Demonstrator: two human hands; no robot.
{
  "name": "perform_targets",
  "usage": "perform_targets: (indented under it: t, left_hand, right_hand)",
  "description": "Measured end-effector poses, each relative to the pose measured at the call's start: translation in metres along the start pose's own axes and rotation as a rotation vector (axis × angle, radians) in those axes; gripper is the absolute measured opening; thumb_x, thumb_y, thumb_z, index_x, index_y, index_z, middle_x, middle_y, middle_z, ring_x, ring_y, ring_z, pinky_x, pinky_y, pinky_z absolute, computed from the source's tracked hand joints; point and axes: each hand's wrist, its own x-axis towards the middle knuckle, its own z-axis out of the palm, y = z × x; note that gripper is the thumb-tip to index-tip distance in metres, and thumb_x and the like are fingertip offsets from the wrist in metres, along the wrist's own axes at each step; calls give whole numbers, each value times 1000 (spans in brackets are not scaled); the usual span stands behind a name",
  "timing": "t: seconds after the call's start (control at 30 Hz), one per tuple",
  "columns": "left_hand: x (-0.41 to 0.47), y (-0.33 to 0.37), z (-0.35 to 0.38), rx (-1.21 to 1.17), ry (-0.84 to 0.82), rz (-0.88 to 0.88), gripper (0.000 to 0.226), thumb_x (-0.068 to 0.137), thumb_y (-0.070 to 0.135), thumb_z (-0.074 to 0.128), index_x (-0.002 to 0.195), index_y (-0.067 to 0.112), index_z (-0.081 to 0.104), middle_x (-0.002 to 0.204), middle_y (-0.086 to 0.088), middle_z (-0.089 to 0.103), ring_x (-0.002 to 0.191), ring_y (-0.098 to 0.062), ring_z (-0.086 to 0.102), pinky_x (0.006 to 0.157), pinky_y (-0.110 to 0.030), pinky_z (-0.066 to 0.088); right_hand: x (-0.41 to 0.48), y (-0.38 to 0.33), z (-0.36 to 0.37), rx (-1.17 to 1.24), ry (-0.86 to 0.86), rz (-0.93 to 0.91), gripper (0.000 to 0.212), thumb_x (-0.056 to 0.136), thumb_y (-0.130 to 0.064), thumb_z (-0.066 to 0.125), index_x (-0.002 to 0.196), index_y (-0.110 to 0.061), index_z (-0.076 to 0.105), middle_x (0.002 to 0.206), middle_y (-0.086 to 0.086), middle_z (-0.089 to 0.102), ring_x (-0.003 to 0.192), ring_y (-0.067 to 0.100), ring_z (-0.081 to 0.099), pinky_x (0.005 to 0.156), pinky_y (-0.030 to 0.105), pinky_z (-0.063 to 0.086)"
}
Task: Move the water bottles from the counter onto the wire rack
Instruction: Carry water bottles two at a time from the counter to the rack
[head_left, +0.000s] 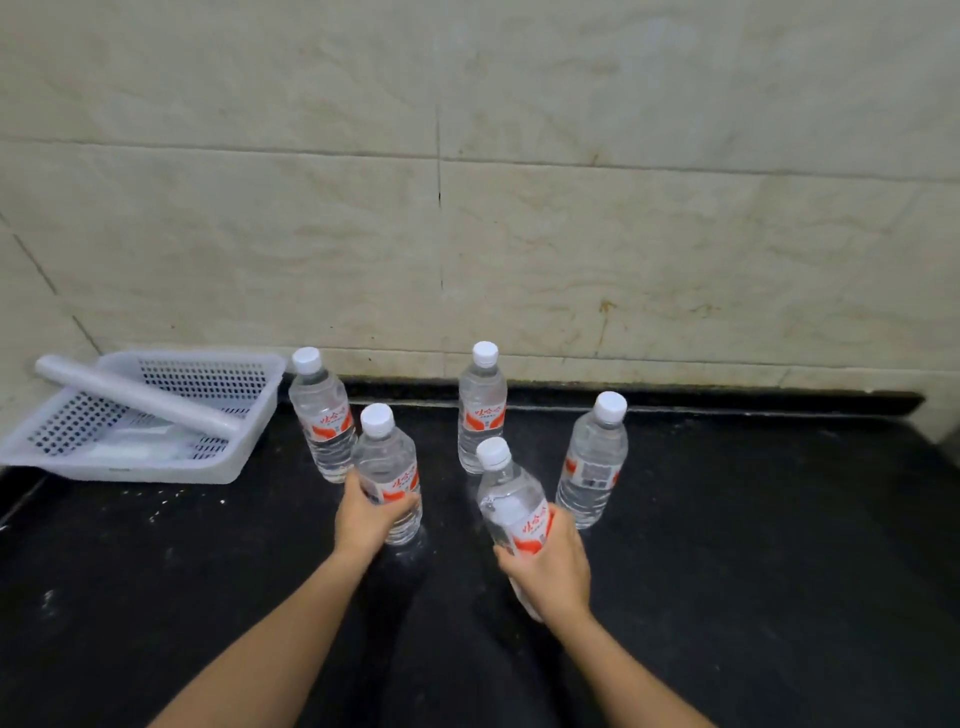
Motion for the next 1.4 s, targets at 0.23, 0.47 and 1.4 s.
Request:
perform_targets:
  t: [0.23,0.47,1.4]
  left_hand:
    - [6,-19,-25,30,-290,90,59,55,13,86,105,19,53,105,-7,67,94,-23,64,92,-41,49]
    - [-21,-38,-45,74,-526,171,58,56,9,85,100,27,52,97,-2,66,91,-19,63,89,-37,50]
    - [-414,16,164,-35,-1216,167,44,66,-2,77,101,16,57,100,-9,68,92,-25,65,83,-42,54]
  right_hand:
    - [-25,-6,2,112,204,154,62,60,-28,79,111,-21,43,109,1,61,100,23,59,77,28,41]
    - [-84,1,-5,136,383,319,58,63,-27,80,102,-27,37,95,-4,57,100,29,60,78,30,40]
    - [-385,197,-306,193,870,405,54,57,-24,84,95,-27,45,89,-6,59,84,19,58,74,31,45]
